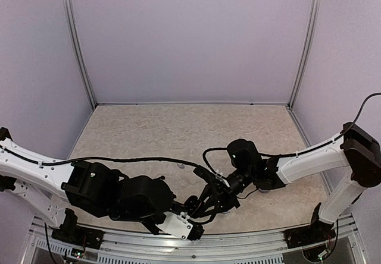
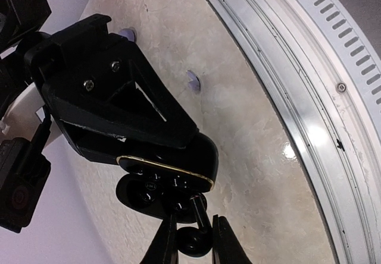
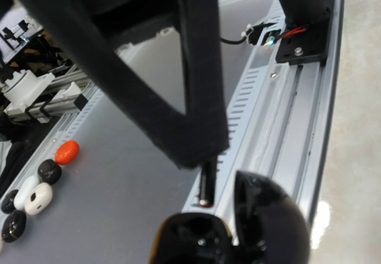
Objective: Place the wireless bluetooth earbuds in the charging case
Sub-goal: Place the left earbud in the left side groove of the charging case.
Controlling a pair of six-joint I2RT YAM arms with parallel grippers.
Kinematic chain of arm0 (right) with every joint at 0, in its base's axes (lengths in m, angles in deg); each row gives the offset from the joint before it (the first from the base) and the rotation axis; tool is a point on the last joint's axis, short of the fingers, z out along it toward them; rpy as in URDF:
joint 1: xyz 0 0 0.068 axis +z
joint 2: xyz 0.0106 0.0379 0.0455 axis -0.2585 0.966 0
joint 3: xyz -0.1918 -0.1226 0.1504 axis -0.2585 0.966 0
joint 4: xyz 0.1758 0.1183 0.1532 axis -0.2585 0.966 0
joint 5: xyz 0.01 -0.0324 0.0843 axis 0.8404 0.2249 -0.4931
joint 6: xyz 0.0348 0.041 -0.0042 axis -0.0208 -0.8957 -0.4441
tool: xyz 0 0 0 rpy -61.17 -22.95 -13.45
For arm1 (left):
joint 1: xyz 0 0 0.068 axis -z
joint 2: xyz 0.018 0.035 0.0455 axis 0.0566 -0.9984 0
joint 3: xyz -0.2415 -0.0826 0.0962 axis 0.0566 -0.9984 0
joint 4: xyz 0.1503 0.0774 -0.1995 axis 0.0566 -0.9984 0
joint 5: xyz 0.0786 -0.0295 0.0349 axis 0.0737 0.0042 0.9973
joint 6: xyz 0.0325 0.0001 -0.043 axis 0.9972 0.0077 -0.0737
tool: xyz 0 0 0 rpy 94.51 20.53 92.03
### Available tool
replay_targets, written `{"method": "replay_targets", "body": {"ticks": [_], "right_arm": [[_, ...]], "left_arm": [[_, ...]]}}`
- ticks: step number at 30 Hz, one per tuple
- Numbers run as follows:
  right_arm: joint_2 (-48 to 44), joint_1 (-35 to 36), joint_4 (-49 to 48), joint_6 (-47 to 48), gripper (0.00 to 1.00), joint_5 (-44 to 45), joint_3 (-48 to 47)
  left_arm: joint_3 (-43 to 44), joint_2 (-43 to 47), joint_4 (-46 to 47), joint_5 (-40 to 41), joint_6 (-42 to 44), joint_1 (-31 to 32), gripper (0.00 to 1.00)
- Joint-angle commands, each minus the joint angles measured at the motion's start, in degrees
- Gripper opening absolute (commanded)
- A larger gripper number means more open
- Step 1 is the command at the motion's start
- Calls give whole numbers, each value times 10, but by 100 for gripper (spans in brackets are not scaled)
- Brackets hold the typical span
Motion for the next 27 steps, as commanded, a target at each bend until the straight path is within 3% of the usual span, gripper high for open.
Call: {"method": "replay_targets", "body": {"ticks": [1,27], "right_arm": [[12,12,25,7,0,-16,-18],[33,35,76,37,0,-25,-46]], "left_arm": [[17,-5,-1,-2,23,5,12],[6,-23,-16,-22,56,18,12]]}}
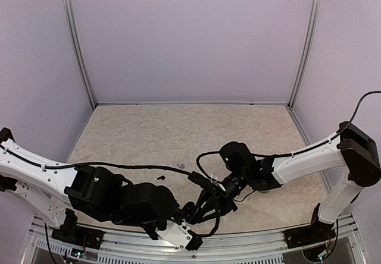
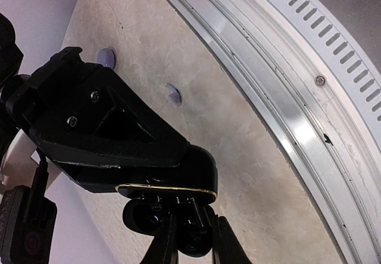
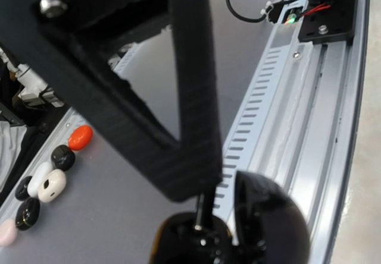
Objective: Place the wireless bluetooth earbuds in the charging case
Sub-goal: Place the left earbud in the left side groove of the charging case.
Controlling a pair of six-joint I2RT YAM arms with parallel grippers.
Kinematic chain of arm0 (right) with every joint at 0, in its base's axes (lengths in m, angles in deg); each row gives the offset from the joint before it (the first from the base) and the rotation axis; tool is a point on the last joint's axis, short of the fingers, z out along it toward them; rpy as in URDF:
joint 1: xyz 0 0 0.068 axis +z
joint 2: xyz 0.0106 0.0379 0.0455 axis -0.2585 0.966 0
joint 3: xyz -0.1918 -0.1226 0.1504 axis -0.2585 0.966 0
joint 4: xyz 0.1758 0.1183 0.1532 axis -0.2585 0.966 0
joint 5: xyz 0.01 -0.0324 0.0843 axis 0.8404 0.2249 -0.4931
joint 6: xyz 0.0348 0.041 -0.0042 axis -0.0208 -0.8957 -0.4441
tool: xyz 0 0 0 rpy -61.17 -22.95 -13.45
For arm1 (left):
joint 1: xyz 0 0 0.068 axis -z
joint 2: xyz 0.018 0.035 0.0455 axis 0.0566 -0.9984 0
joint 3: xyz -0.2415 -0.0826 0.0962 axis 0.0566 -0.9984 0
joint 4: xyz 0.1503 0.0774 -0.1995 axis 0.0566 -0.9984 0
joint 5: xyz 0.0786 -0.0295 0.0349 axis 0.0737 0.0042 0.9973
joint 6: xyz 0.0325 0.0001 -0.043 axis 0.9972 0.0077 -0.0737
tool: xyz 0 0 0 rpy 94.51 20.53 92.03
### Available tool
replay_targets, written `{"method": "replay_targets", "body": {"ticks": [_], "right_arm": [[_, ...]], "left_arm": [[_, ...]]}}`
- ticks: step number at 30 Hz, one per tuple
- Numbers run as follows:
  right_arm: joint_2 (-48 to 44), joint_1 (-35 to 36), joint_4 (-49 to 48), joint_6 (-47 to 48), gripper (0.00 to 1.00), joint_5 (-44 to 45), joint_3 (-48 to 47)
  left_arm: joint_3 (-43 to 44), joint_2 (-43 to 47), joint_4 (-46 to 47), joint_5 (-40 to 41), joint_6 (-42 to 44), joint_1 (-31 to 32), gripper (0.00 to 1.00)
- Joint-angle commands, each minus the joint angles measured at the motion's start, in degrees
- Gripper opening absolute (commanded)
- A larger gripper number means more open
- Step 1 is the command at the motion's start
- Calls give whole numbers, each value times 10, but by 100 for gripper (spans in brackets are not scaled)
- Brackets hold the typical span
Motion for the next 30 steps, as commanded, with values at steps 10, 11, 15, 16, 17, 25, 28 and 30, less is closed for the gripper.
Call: {"method": "replay_targets", "body": {"ticks": [10,11,15,16,17,25,28,30], "right_arm": [[16,17,26,18,0,-22,-21],[17,17,27,18,0,-22,-22],[18,20,27,19,0,-30,-23],[18,21,27,19,0,-32,-22],[17,21,27,20,0,-33,-22],[20,24,28,20,0,-39,-23],[23,27,32,21,0,-42,-25],[24,29,39,26,0,-41,-28]], "left_arm": [[4,-15,-20,4,13,10,12],[4,-17,-18,5,15,10,12],[4,-20,-23,7,17,14,12],[3,-20,-26,8,16,15,12],[4,-20,-27,6,16,15,12],[9,-23,-42,8,14,21,12],[10,-27,-45,9,16,22,12],[11,-27,-47,5,16,23,12]]}}
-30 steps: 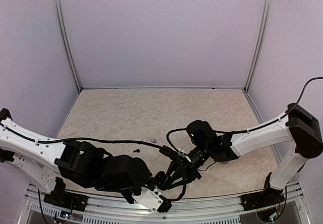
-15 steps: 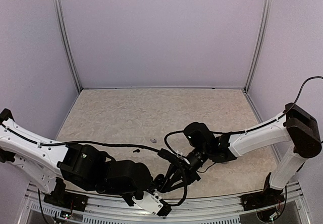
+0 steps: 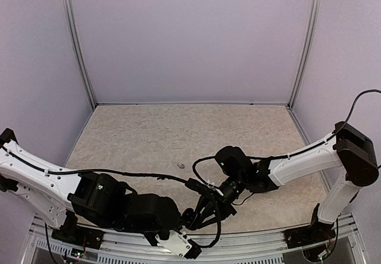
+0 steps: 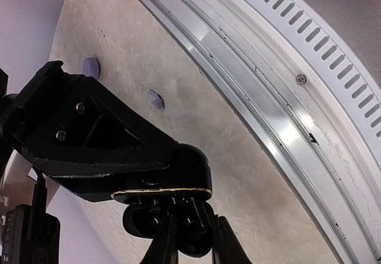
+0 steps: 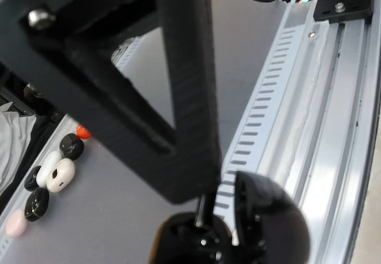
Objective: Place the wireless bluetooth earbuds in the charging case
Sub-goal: Place the left earbud in the left side groove of the charging case.
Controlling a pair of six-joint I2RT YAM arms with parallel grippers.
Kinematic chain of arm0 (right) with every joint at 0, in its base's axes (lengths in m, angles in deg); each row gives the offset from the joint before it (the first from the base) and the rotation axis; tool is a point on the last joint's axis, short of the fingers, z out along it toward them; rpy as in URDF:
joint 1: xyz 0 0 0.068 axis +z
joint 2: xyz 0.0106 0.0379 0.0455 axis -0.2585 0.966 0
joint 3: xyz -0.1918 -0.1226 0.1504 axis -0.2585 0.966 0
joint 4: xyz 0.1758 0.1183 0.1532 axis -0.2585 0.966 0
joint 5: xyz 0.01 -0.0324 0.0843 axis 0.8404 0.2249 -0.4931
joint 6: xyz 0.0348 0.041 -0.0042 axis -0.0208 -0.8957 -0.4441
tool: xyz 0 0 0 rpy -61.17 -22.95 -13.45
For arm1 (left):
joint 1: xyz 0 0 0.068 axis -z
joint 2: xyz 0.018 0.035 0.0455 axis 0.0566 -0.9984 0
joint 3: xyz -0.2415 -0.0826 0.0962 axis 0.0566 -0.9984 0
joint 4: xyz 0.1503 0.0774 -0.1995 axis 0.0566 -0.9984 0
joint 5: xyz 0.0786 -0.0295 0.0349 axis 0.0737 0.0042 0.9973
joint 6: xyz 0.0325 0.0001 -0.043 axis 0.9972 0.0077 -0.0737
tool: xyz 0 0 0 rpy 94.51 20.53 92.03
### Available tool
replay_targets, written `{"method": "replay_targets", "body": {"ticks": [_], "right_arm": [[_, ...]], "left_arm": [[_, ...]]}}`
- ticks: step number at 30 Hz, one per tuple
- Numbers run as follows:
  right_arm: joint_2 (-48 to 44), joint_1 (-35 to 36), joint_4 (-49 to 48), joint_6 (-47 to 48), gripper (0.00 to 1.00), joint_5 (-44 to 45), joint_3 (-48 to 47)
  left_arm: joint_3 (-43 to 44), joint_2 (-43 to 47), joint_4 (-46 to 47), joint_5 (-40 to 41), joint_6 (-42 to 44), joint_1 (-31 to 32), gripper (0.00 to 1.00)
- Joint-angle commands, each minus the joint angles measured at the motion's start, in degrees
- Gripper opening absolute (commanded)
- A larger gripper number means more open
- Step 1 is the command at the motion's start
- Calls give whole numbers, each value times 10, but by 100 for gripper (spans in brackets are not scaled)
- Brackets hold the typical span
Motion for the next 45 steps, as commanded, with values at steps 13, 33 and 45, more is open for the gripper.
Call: {"method": "replay_targets", "body": {"ticks": [13,33,45], "right_arm": [[15,19,15,17,0,-46,-26],[17,24,29,46,0,-56,-24],[20,30,26,34,0,-53,-29]], "left_arm": [[19,-17,-32,-3,12,13,12],[57,-16,-63,-12,12,28,11],[57,-29,-48,-24,12,31,11]]}}
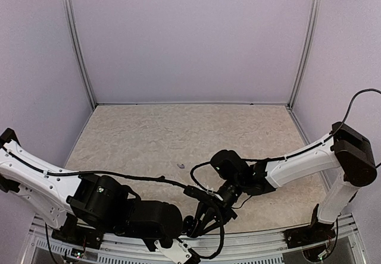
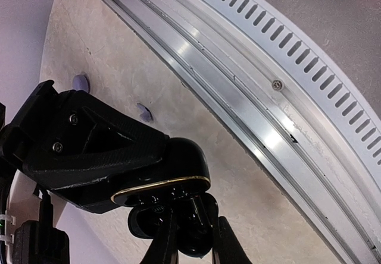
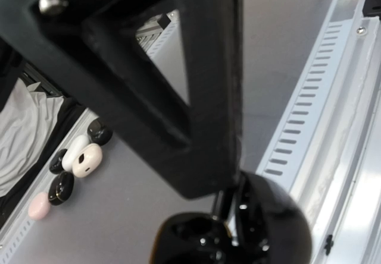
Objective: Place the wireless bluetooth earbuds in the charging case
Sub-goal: Place the left earbud in the left side groove of the charging case.
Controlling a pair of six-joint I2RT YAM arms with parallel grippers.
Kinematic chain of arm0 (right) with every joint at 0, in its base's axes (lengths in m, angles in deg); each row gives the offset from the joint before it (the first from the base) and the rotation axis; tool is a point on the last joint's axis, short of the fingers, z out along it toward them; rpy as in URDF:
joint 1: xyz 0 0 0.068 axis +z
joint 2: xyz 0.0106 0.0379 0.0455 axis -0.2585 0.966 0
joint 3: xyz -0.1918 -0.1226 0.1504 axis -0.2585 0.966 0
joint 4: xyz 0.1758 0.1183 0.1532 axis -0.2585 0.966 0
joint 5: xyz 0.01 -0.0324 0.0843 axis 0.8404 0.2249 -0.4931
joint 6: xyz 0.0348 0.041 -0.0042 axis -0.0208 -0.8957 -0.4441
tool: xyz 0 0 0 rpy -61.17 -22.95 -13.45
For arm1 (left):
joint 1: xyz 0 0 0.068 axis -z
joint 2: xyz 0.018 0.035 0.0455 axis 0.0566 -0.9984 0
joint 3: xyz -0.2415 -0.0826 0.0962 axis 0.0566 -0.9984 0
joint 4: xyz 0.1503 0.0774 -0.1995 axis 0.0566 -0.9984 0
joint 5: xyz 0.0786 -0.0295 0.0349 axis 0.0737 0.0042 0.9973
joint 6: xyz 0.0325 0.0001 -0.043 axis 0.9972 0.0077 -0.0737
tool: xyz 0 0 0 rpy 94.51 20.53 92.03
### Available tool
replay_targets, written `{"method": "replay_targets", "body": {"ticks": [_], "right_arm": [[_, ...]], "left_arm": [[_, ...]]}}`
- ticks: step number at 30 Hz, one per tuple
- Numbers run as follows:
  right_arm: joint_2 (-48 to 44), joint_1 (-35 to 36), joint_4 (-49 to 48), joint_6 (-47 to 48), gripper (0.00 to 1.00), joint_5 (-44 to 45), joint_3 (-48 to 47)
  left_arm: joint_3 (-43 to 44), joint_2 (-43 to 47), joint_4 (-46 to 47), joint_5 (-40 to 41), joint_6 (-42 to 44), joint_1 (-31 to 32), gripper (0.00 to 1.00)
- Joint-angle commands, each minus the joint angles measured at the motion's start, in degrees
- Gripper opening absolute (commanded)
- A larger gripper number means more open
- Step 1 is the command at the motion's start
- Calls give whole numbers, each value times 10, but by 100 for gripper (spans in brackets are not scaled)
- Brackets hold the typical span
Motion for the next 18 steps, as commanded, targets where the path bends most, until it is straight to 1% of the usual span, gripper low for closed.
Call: {"method": "replay_targets", "body": {"ticks": [1,18], "right_arm": [[6,8,-3,0,0,-15,-14],[11,10,-14,-8,0,-7,-7]], "left_arm": [[13,-9,7,-14,4,3,11],[20,-25,3,-11,1,4,11]]}}
